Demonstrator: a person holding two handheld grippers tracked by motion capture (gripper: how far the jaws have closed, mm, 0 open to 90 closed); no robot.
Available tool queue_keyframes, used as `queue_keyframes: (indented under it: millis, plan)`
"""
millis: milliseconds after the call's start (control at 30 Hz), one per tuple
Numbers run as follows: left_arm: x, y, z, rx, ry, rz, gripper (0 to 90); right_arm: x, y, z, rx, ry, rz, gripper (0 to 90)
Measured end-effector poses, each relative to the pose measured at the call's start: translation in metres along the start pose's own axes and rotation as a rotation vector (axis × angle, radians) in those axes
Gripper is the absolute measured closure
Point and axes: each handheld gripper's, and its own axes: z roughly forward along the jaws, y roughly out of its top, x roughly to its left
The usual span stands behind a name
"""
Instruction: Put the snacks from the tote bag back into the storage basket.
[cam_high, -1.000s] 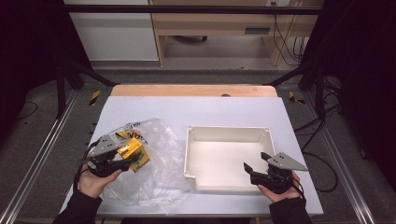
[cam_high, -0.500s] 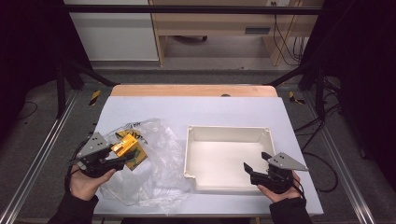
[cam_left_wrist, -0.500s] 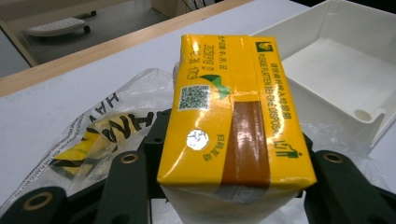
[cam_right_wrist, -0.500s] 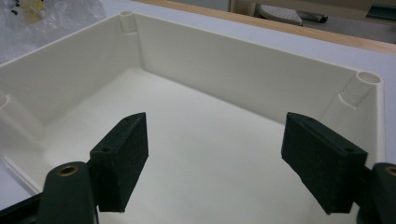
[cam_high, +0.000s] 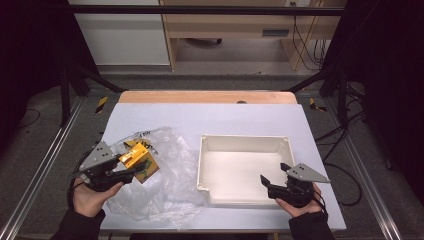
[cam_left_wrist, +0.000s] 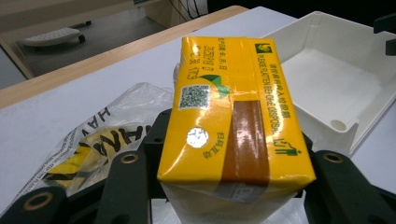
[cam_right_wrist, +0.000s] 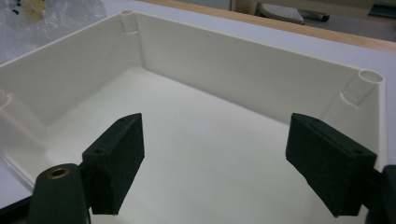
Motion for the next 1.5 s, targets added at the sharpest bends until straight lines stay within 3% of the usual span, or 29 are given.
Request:
queue_keyframes:
  millis: [333, 667, 900, 1500]
  plan:
    - [-0.008, 0.011, -0.005, -0.029, -0.034, 0.003, 50.5, 0.0, 0.0, 0.0, -0.001, 0.008, 0.006, 18.0]
    - [-0.019, 0.028, -0.004, -0.055, -0.072, 0.039, 50.5, 0.0, 0.001, 0.001, 0.002, 0.009, 0.003, 15.7]
    - [-0.029, 0.046, 0.008, -0.056, -0.106, 0.077, 50.5, 0.001, 0.002, 0.0, 0.0, 0.009, -0.004, 15.1]
    - [-0.052, 0.071, 0.043, -0.07, -0.204, 0.127, 50.5, 0.001, 0.002, 0.0, -0.003, 0.012, -0.004, 14.9]
